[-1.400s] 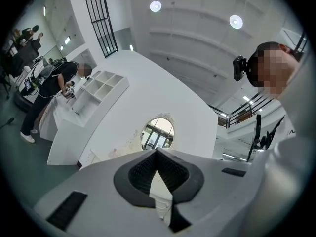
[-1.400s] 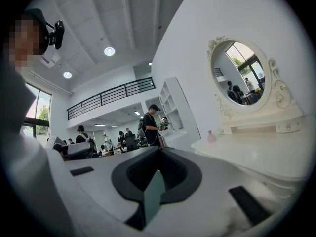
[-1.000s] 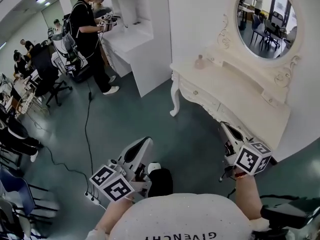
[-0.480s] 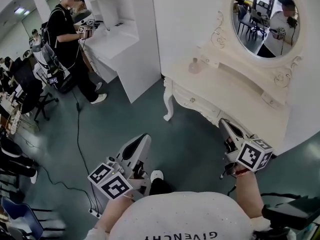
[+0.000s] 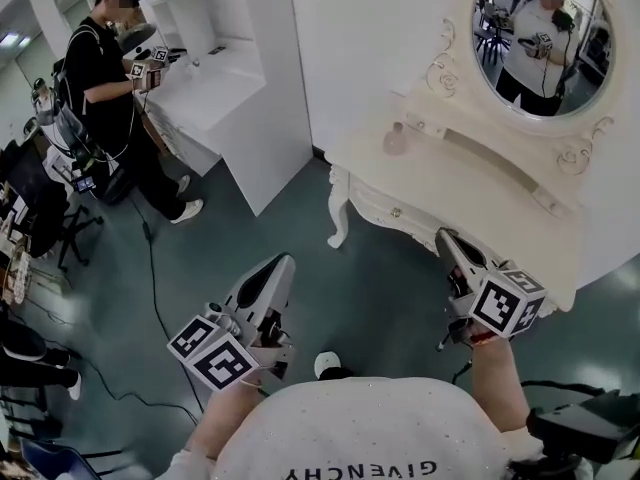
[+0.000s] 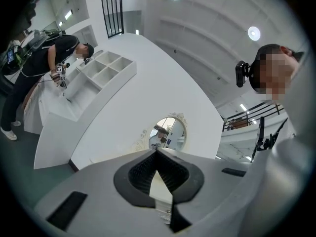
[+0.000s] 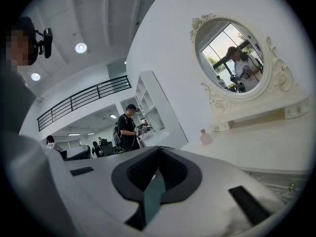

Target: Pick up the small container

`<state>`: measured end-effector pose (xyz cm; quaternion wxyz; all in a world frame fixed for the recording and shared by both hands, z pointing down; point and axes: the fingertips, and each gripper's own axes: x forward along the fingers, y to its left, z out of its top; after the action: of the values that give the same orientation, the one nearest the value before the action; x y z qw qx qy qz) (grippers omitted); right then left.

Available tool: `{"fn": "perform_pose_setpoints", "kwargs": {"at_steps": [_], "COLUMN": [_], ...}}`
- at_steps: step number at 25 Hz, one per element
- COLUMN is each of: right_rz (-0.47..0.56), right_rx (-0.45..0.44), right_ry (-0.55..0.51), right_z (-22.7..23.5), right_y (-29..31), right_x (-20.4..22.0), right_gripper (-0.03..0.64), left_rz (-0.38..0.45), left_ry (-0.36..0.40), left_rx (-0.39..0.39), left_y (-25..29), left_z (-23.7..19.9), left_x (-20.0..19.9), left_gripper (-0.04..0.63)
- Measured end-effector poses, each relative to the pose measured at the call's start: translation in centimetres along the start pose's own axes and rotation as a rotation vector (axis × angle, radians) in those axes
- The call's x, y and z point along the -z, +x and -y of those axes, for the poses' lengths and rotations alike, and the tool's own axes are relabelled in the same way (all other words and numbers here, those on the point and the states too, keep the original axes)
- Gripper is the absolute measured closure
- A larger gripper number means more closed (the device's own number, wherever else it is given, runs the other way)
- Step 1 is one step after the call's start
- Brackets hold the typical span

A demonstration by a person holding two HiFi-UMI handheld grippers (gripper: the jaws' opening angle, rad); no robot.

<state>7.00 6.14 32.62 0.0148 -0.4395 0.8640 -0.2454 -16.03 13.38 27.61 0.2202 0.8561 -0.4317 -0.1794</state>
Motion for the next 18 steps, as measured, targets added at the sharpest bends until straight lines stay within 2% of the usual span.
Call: {"fn": "perform_pose_setpoints", "kwargs": {"at_steps": [10, 18], "right_rz": [0.032, 0.047], "right_rx": [0.062, 0.090], "right_ry": [-0.004, -0.001], "right_z": [-0.4, -0.2], "right_y": [3.7, 6.7], "right_x": [-0.7, -1.5], "right_gripper": [0.612, 0.612], "left_rz": [-0.044, -0.057], "left_ry": [-0.004, 0.006], "left_rx": [0.100, 0.130], "left_y": [3.2, 5.2], "left_z": [-3.6, -6.4], "left_x": [-2.1, -3.8], "left_gripper": [0.594, 0.594]}}
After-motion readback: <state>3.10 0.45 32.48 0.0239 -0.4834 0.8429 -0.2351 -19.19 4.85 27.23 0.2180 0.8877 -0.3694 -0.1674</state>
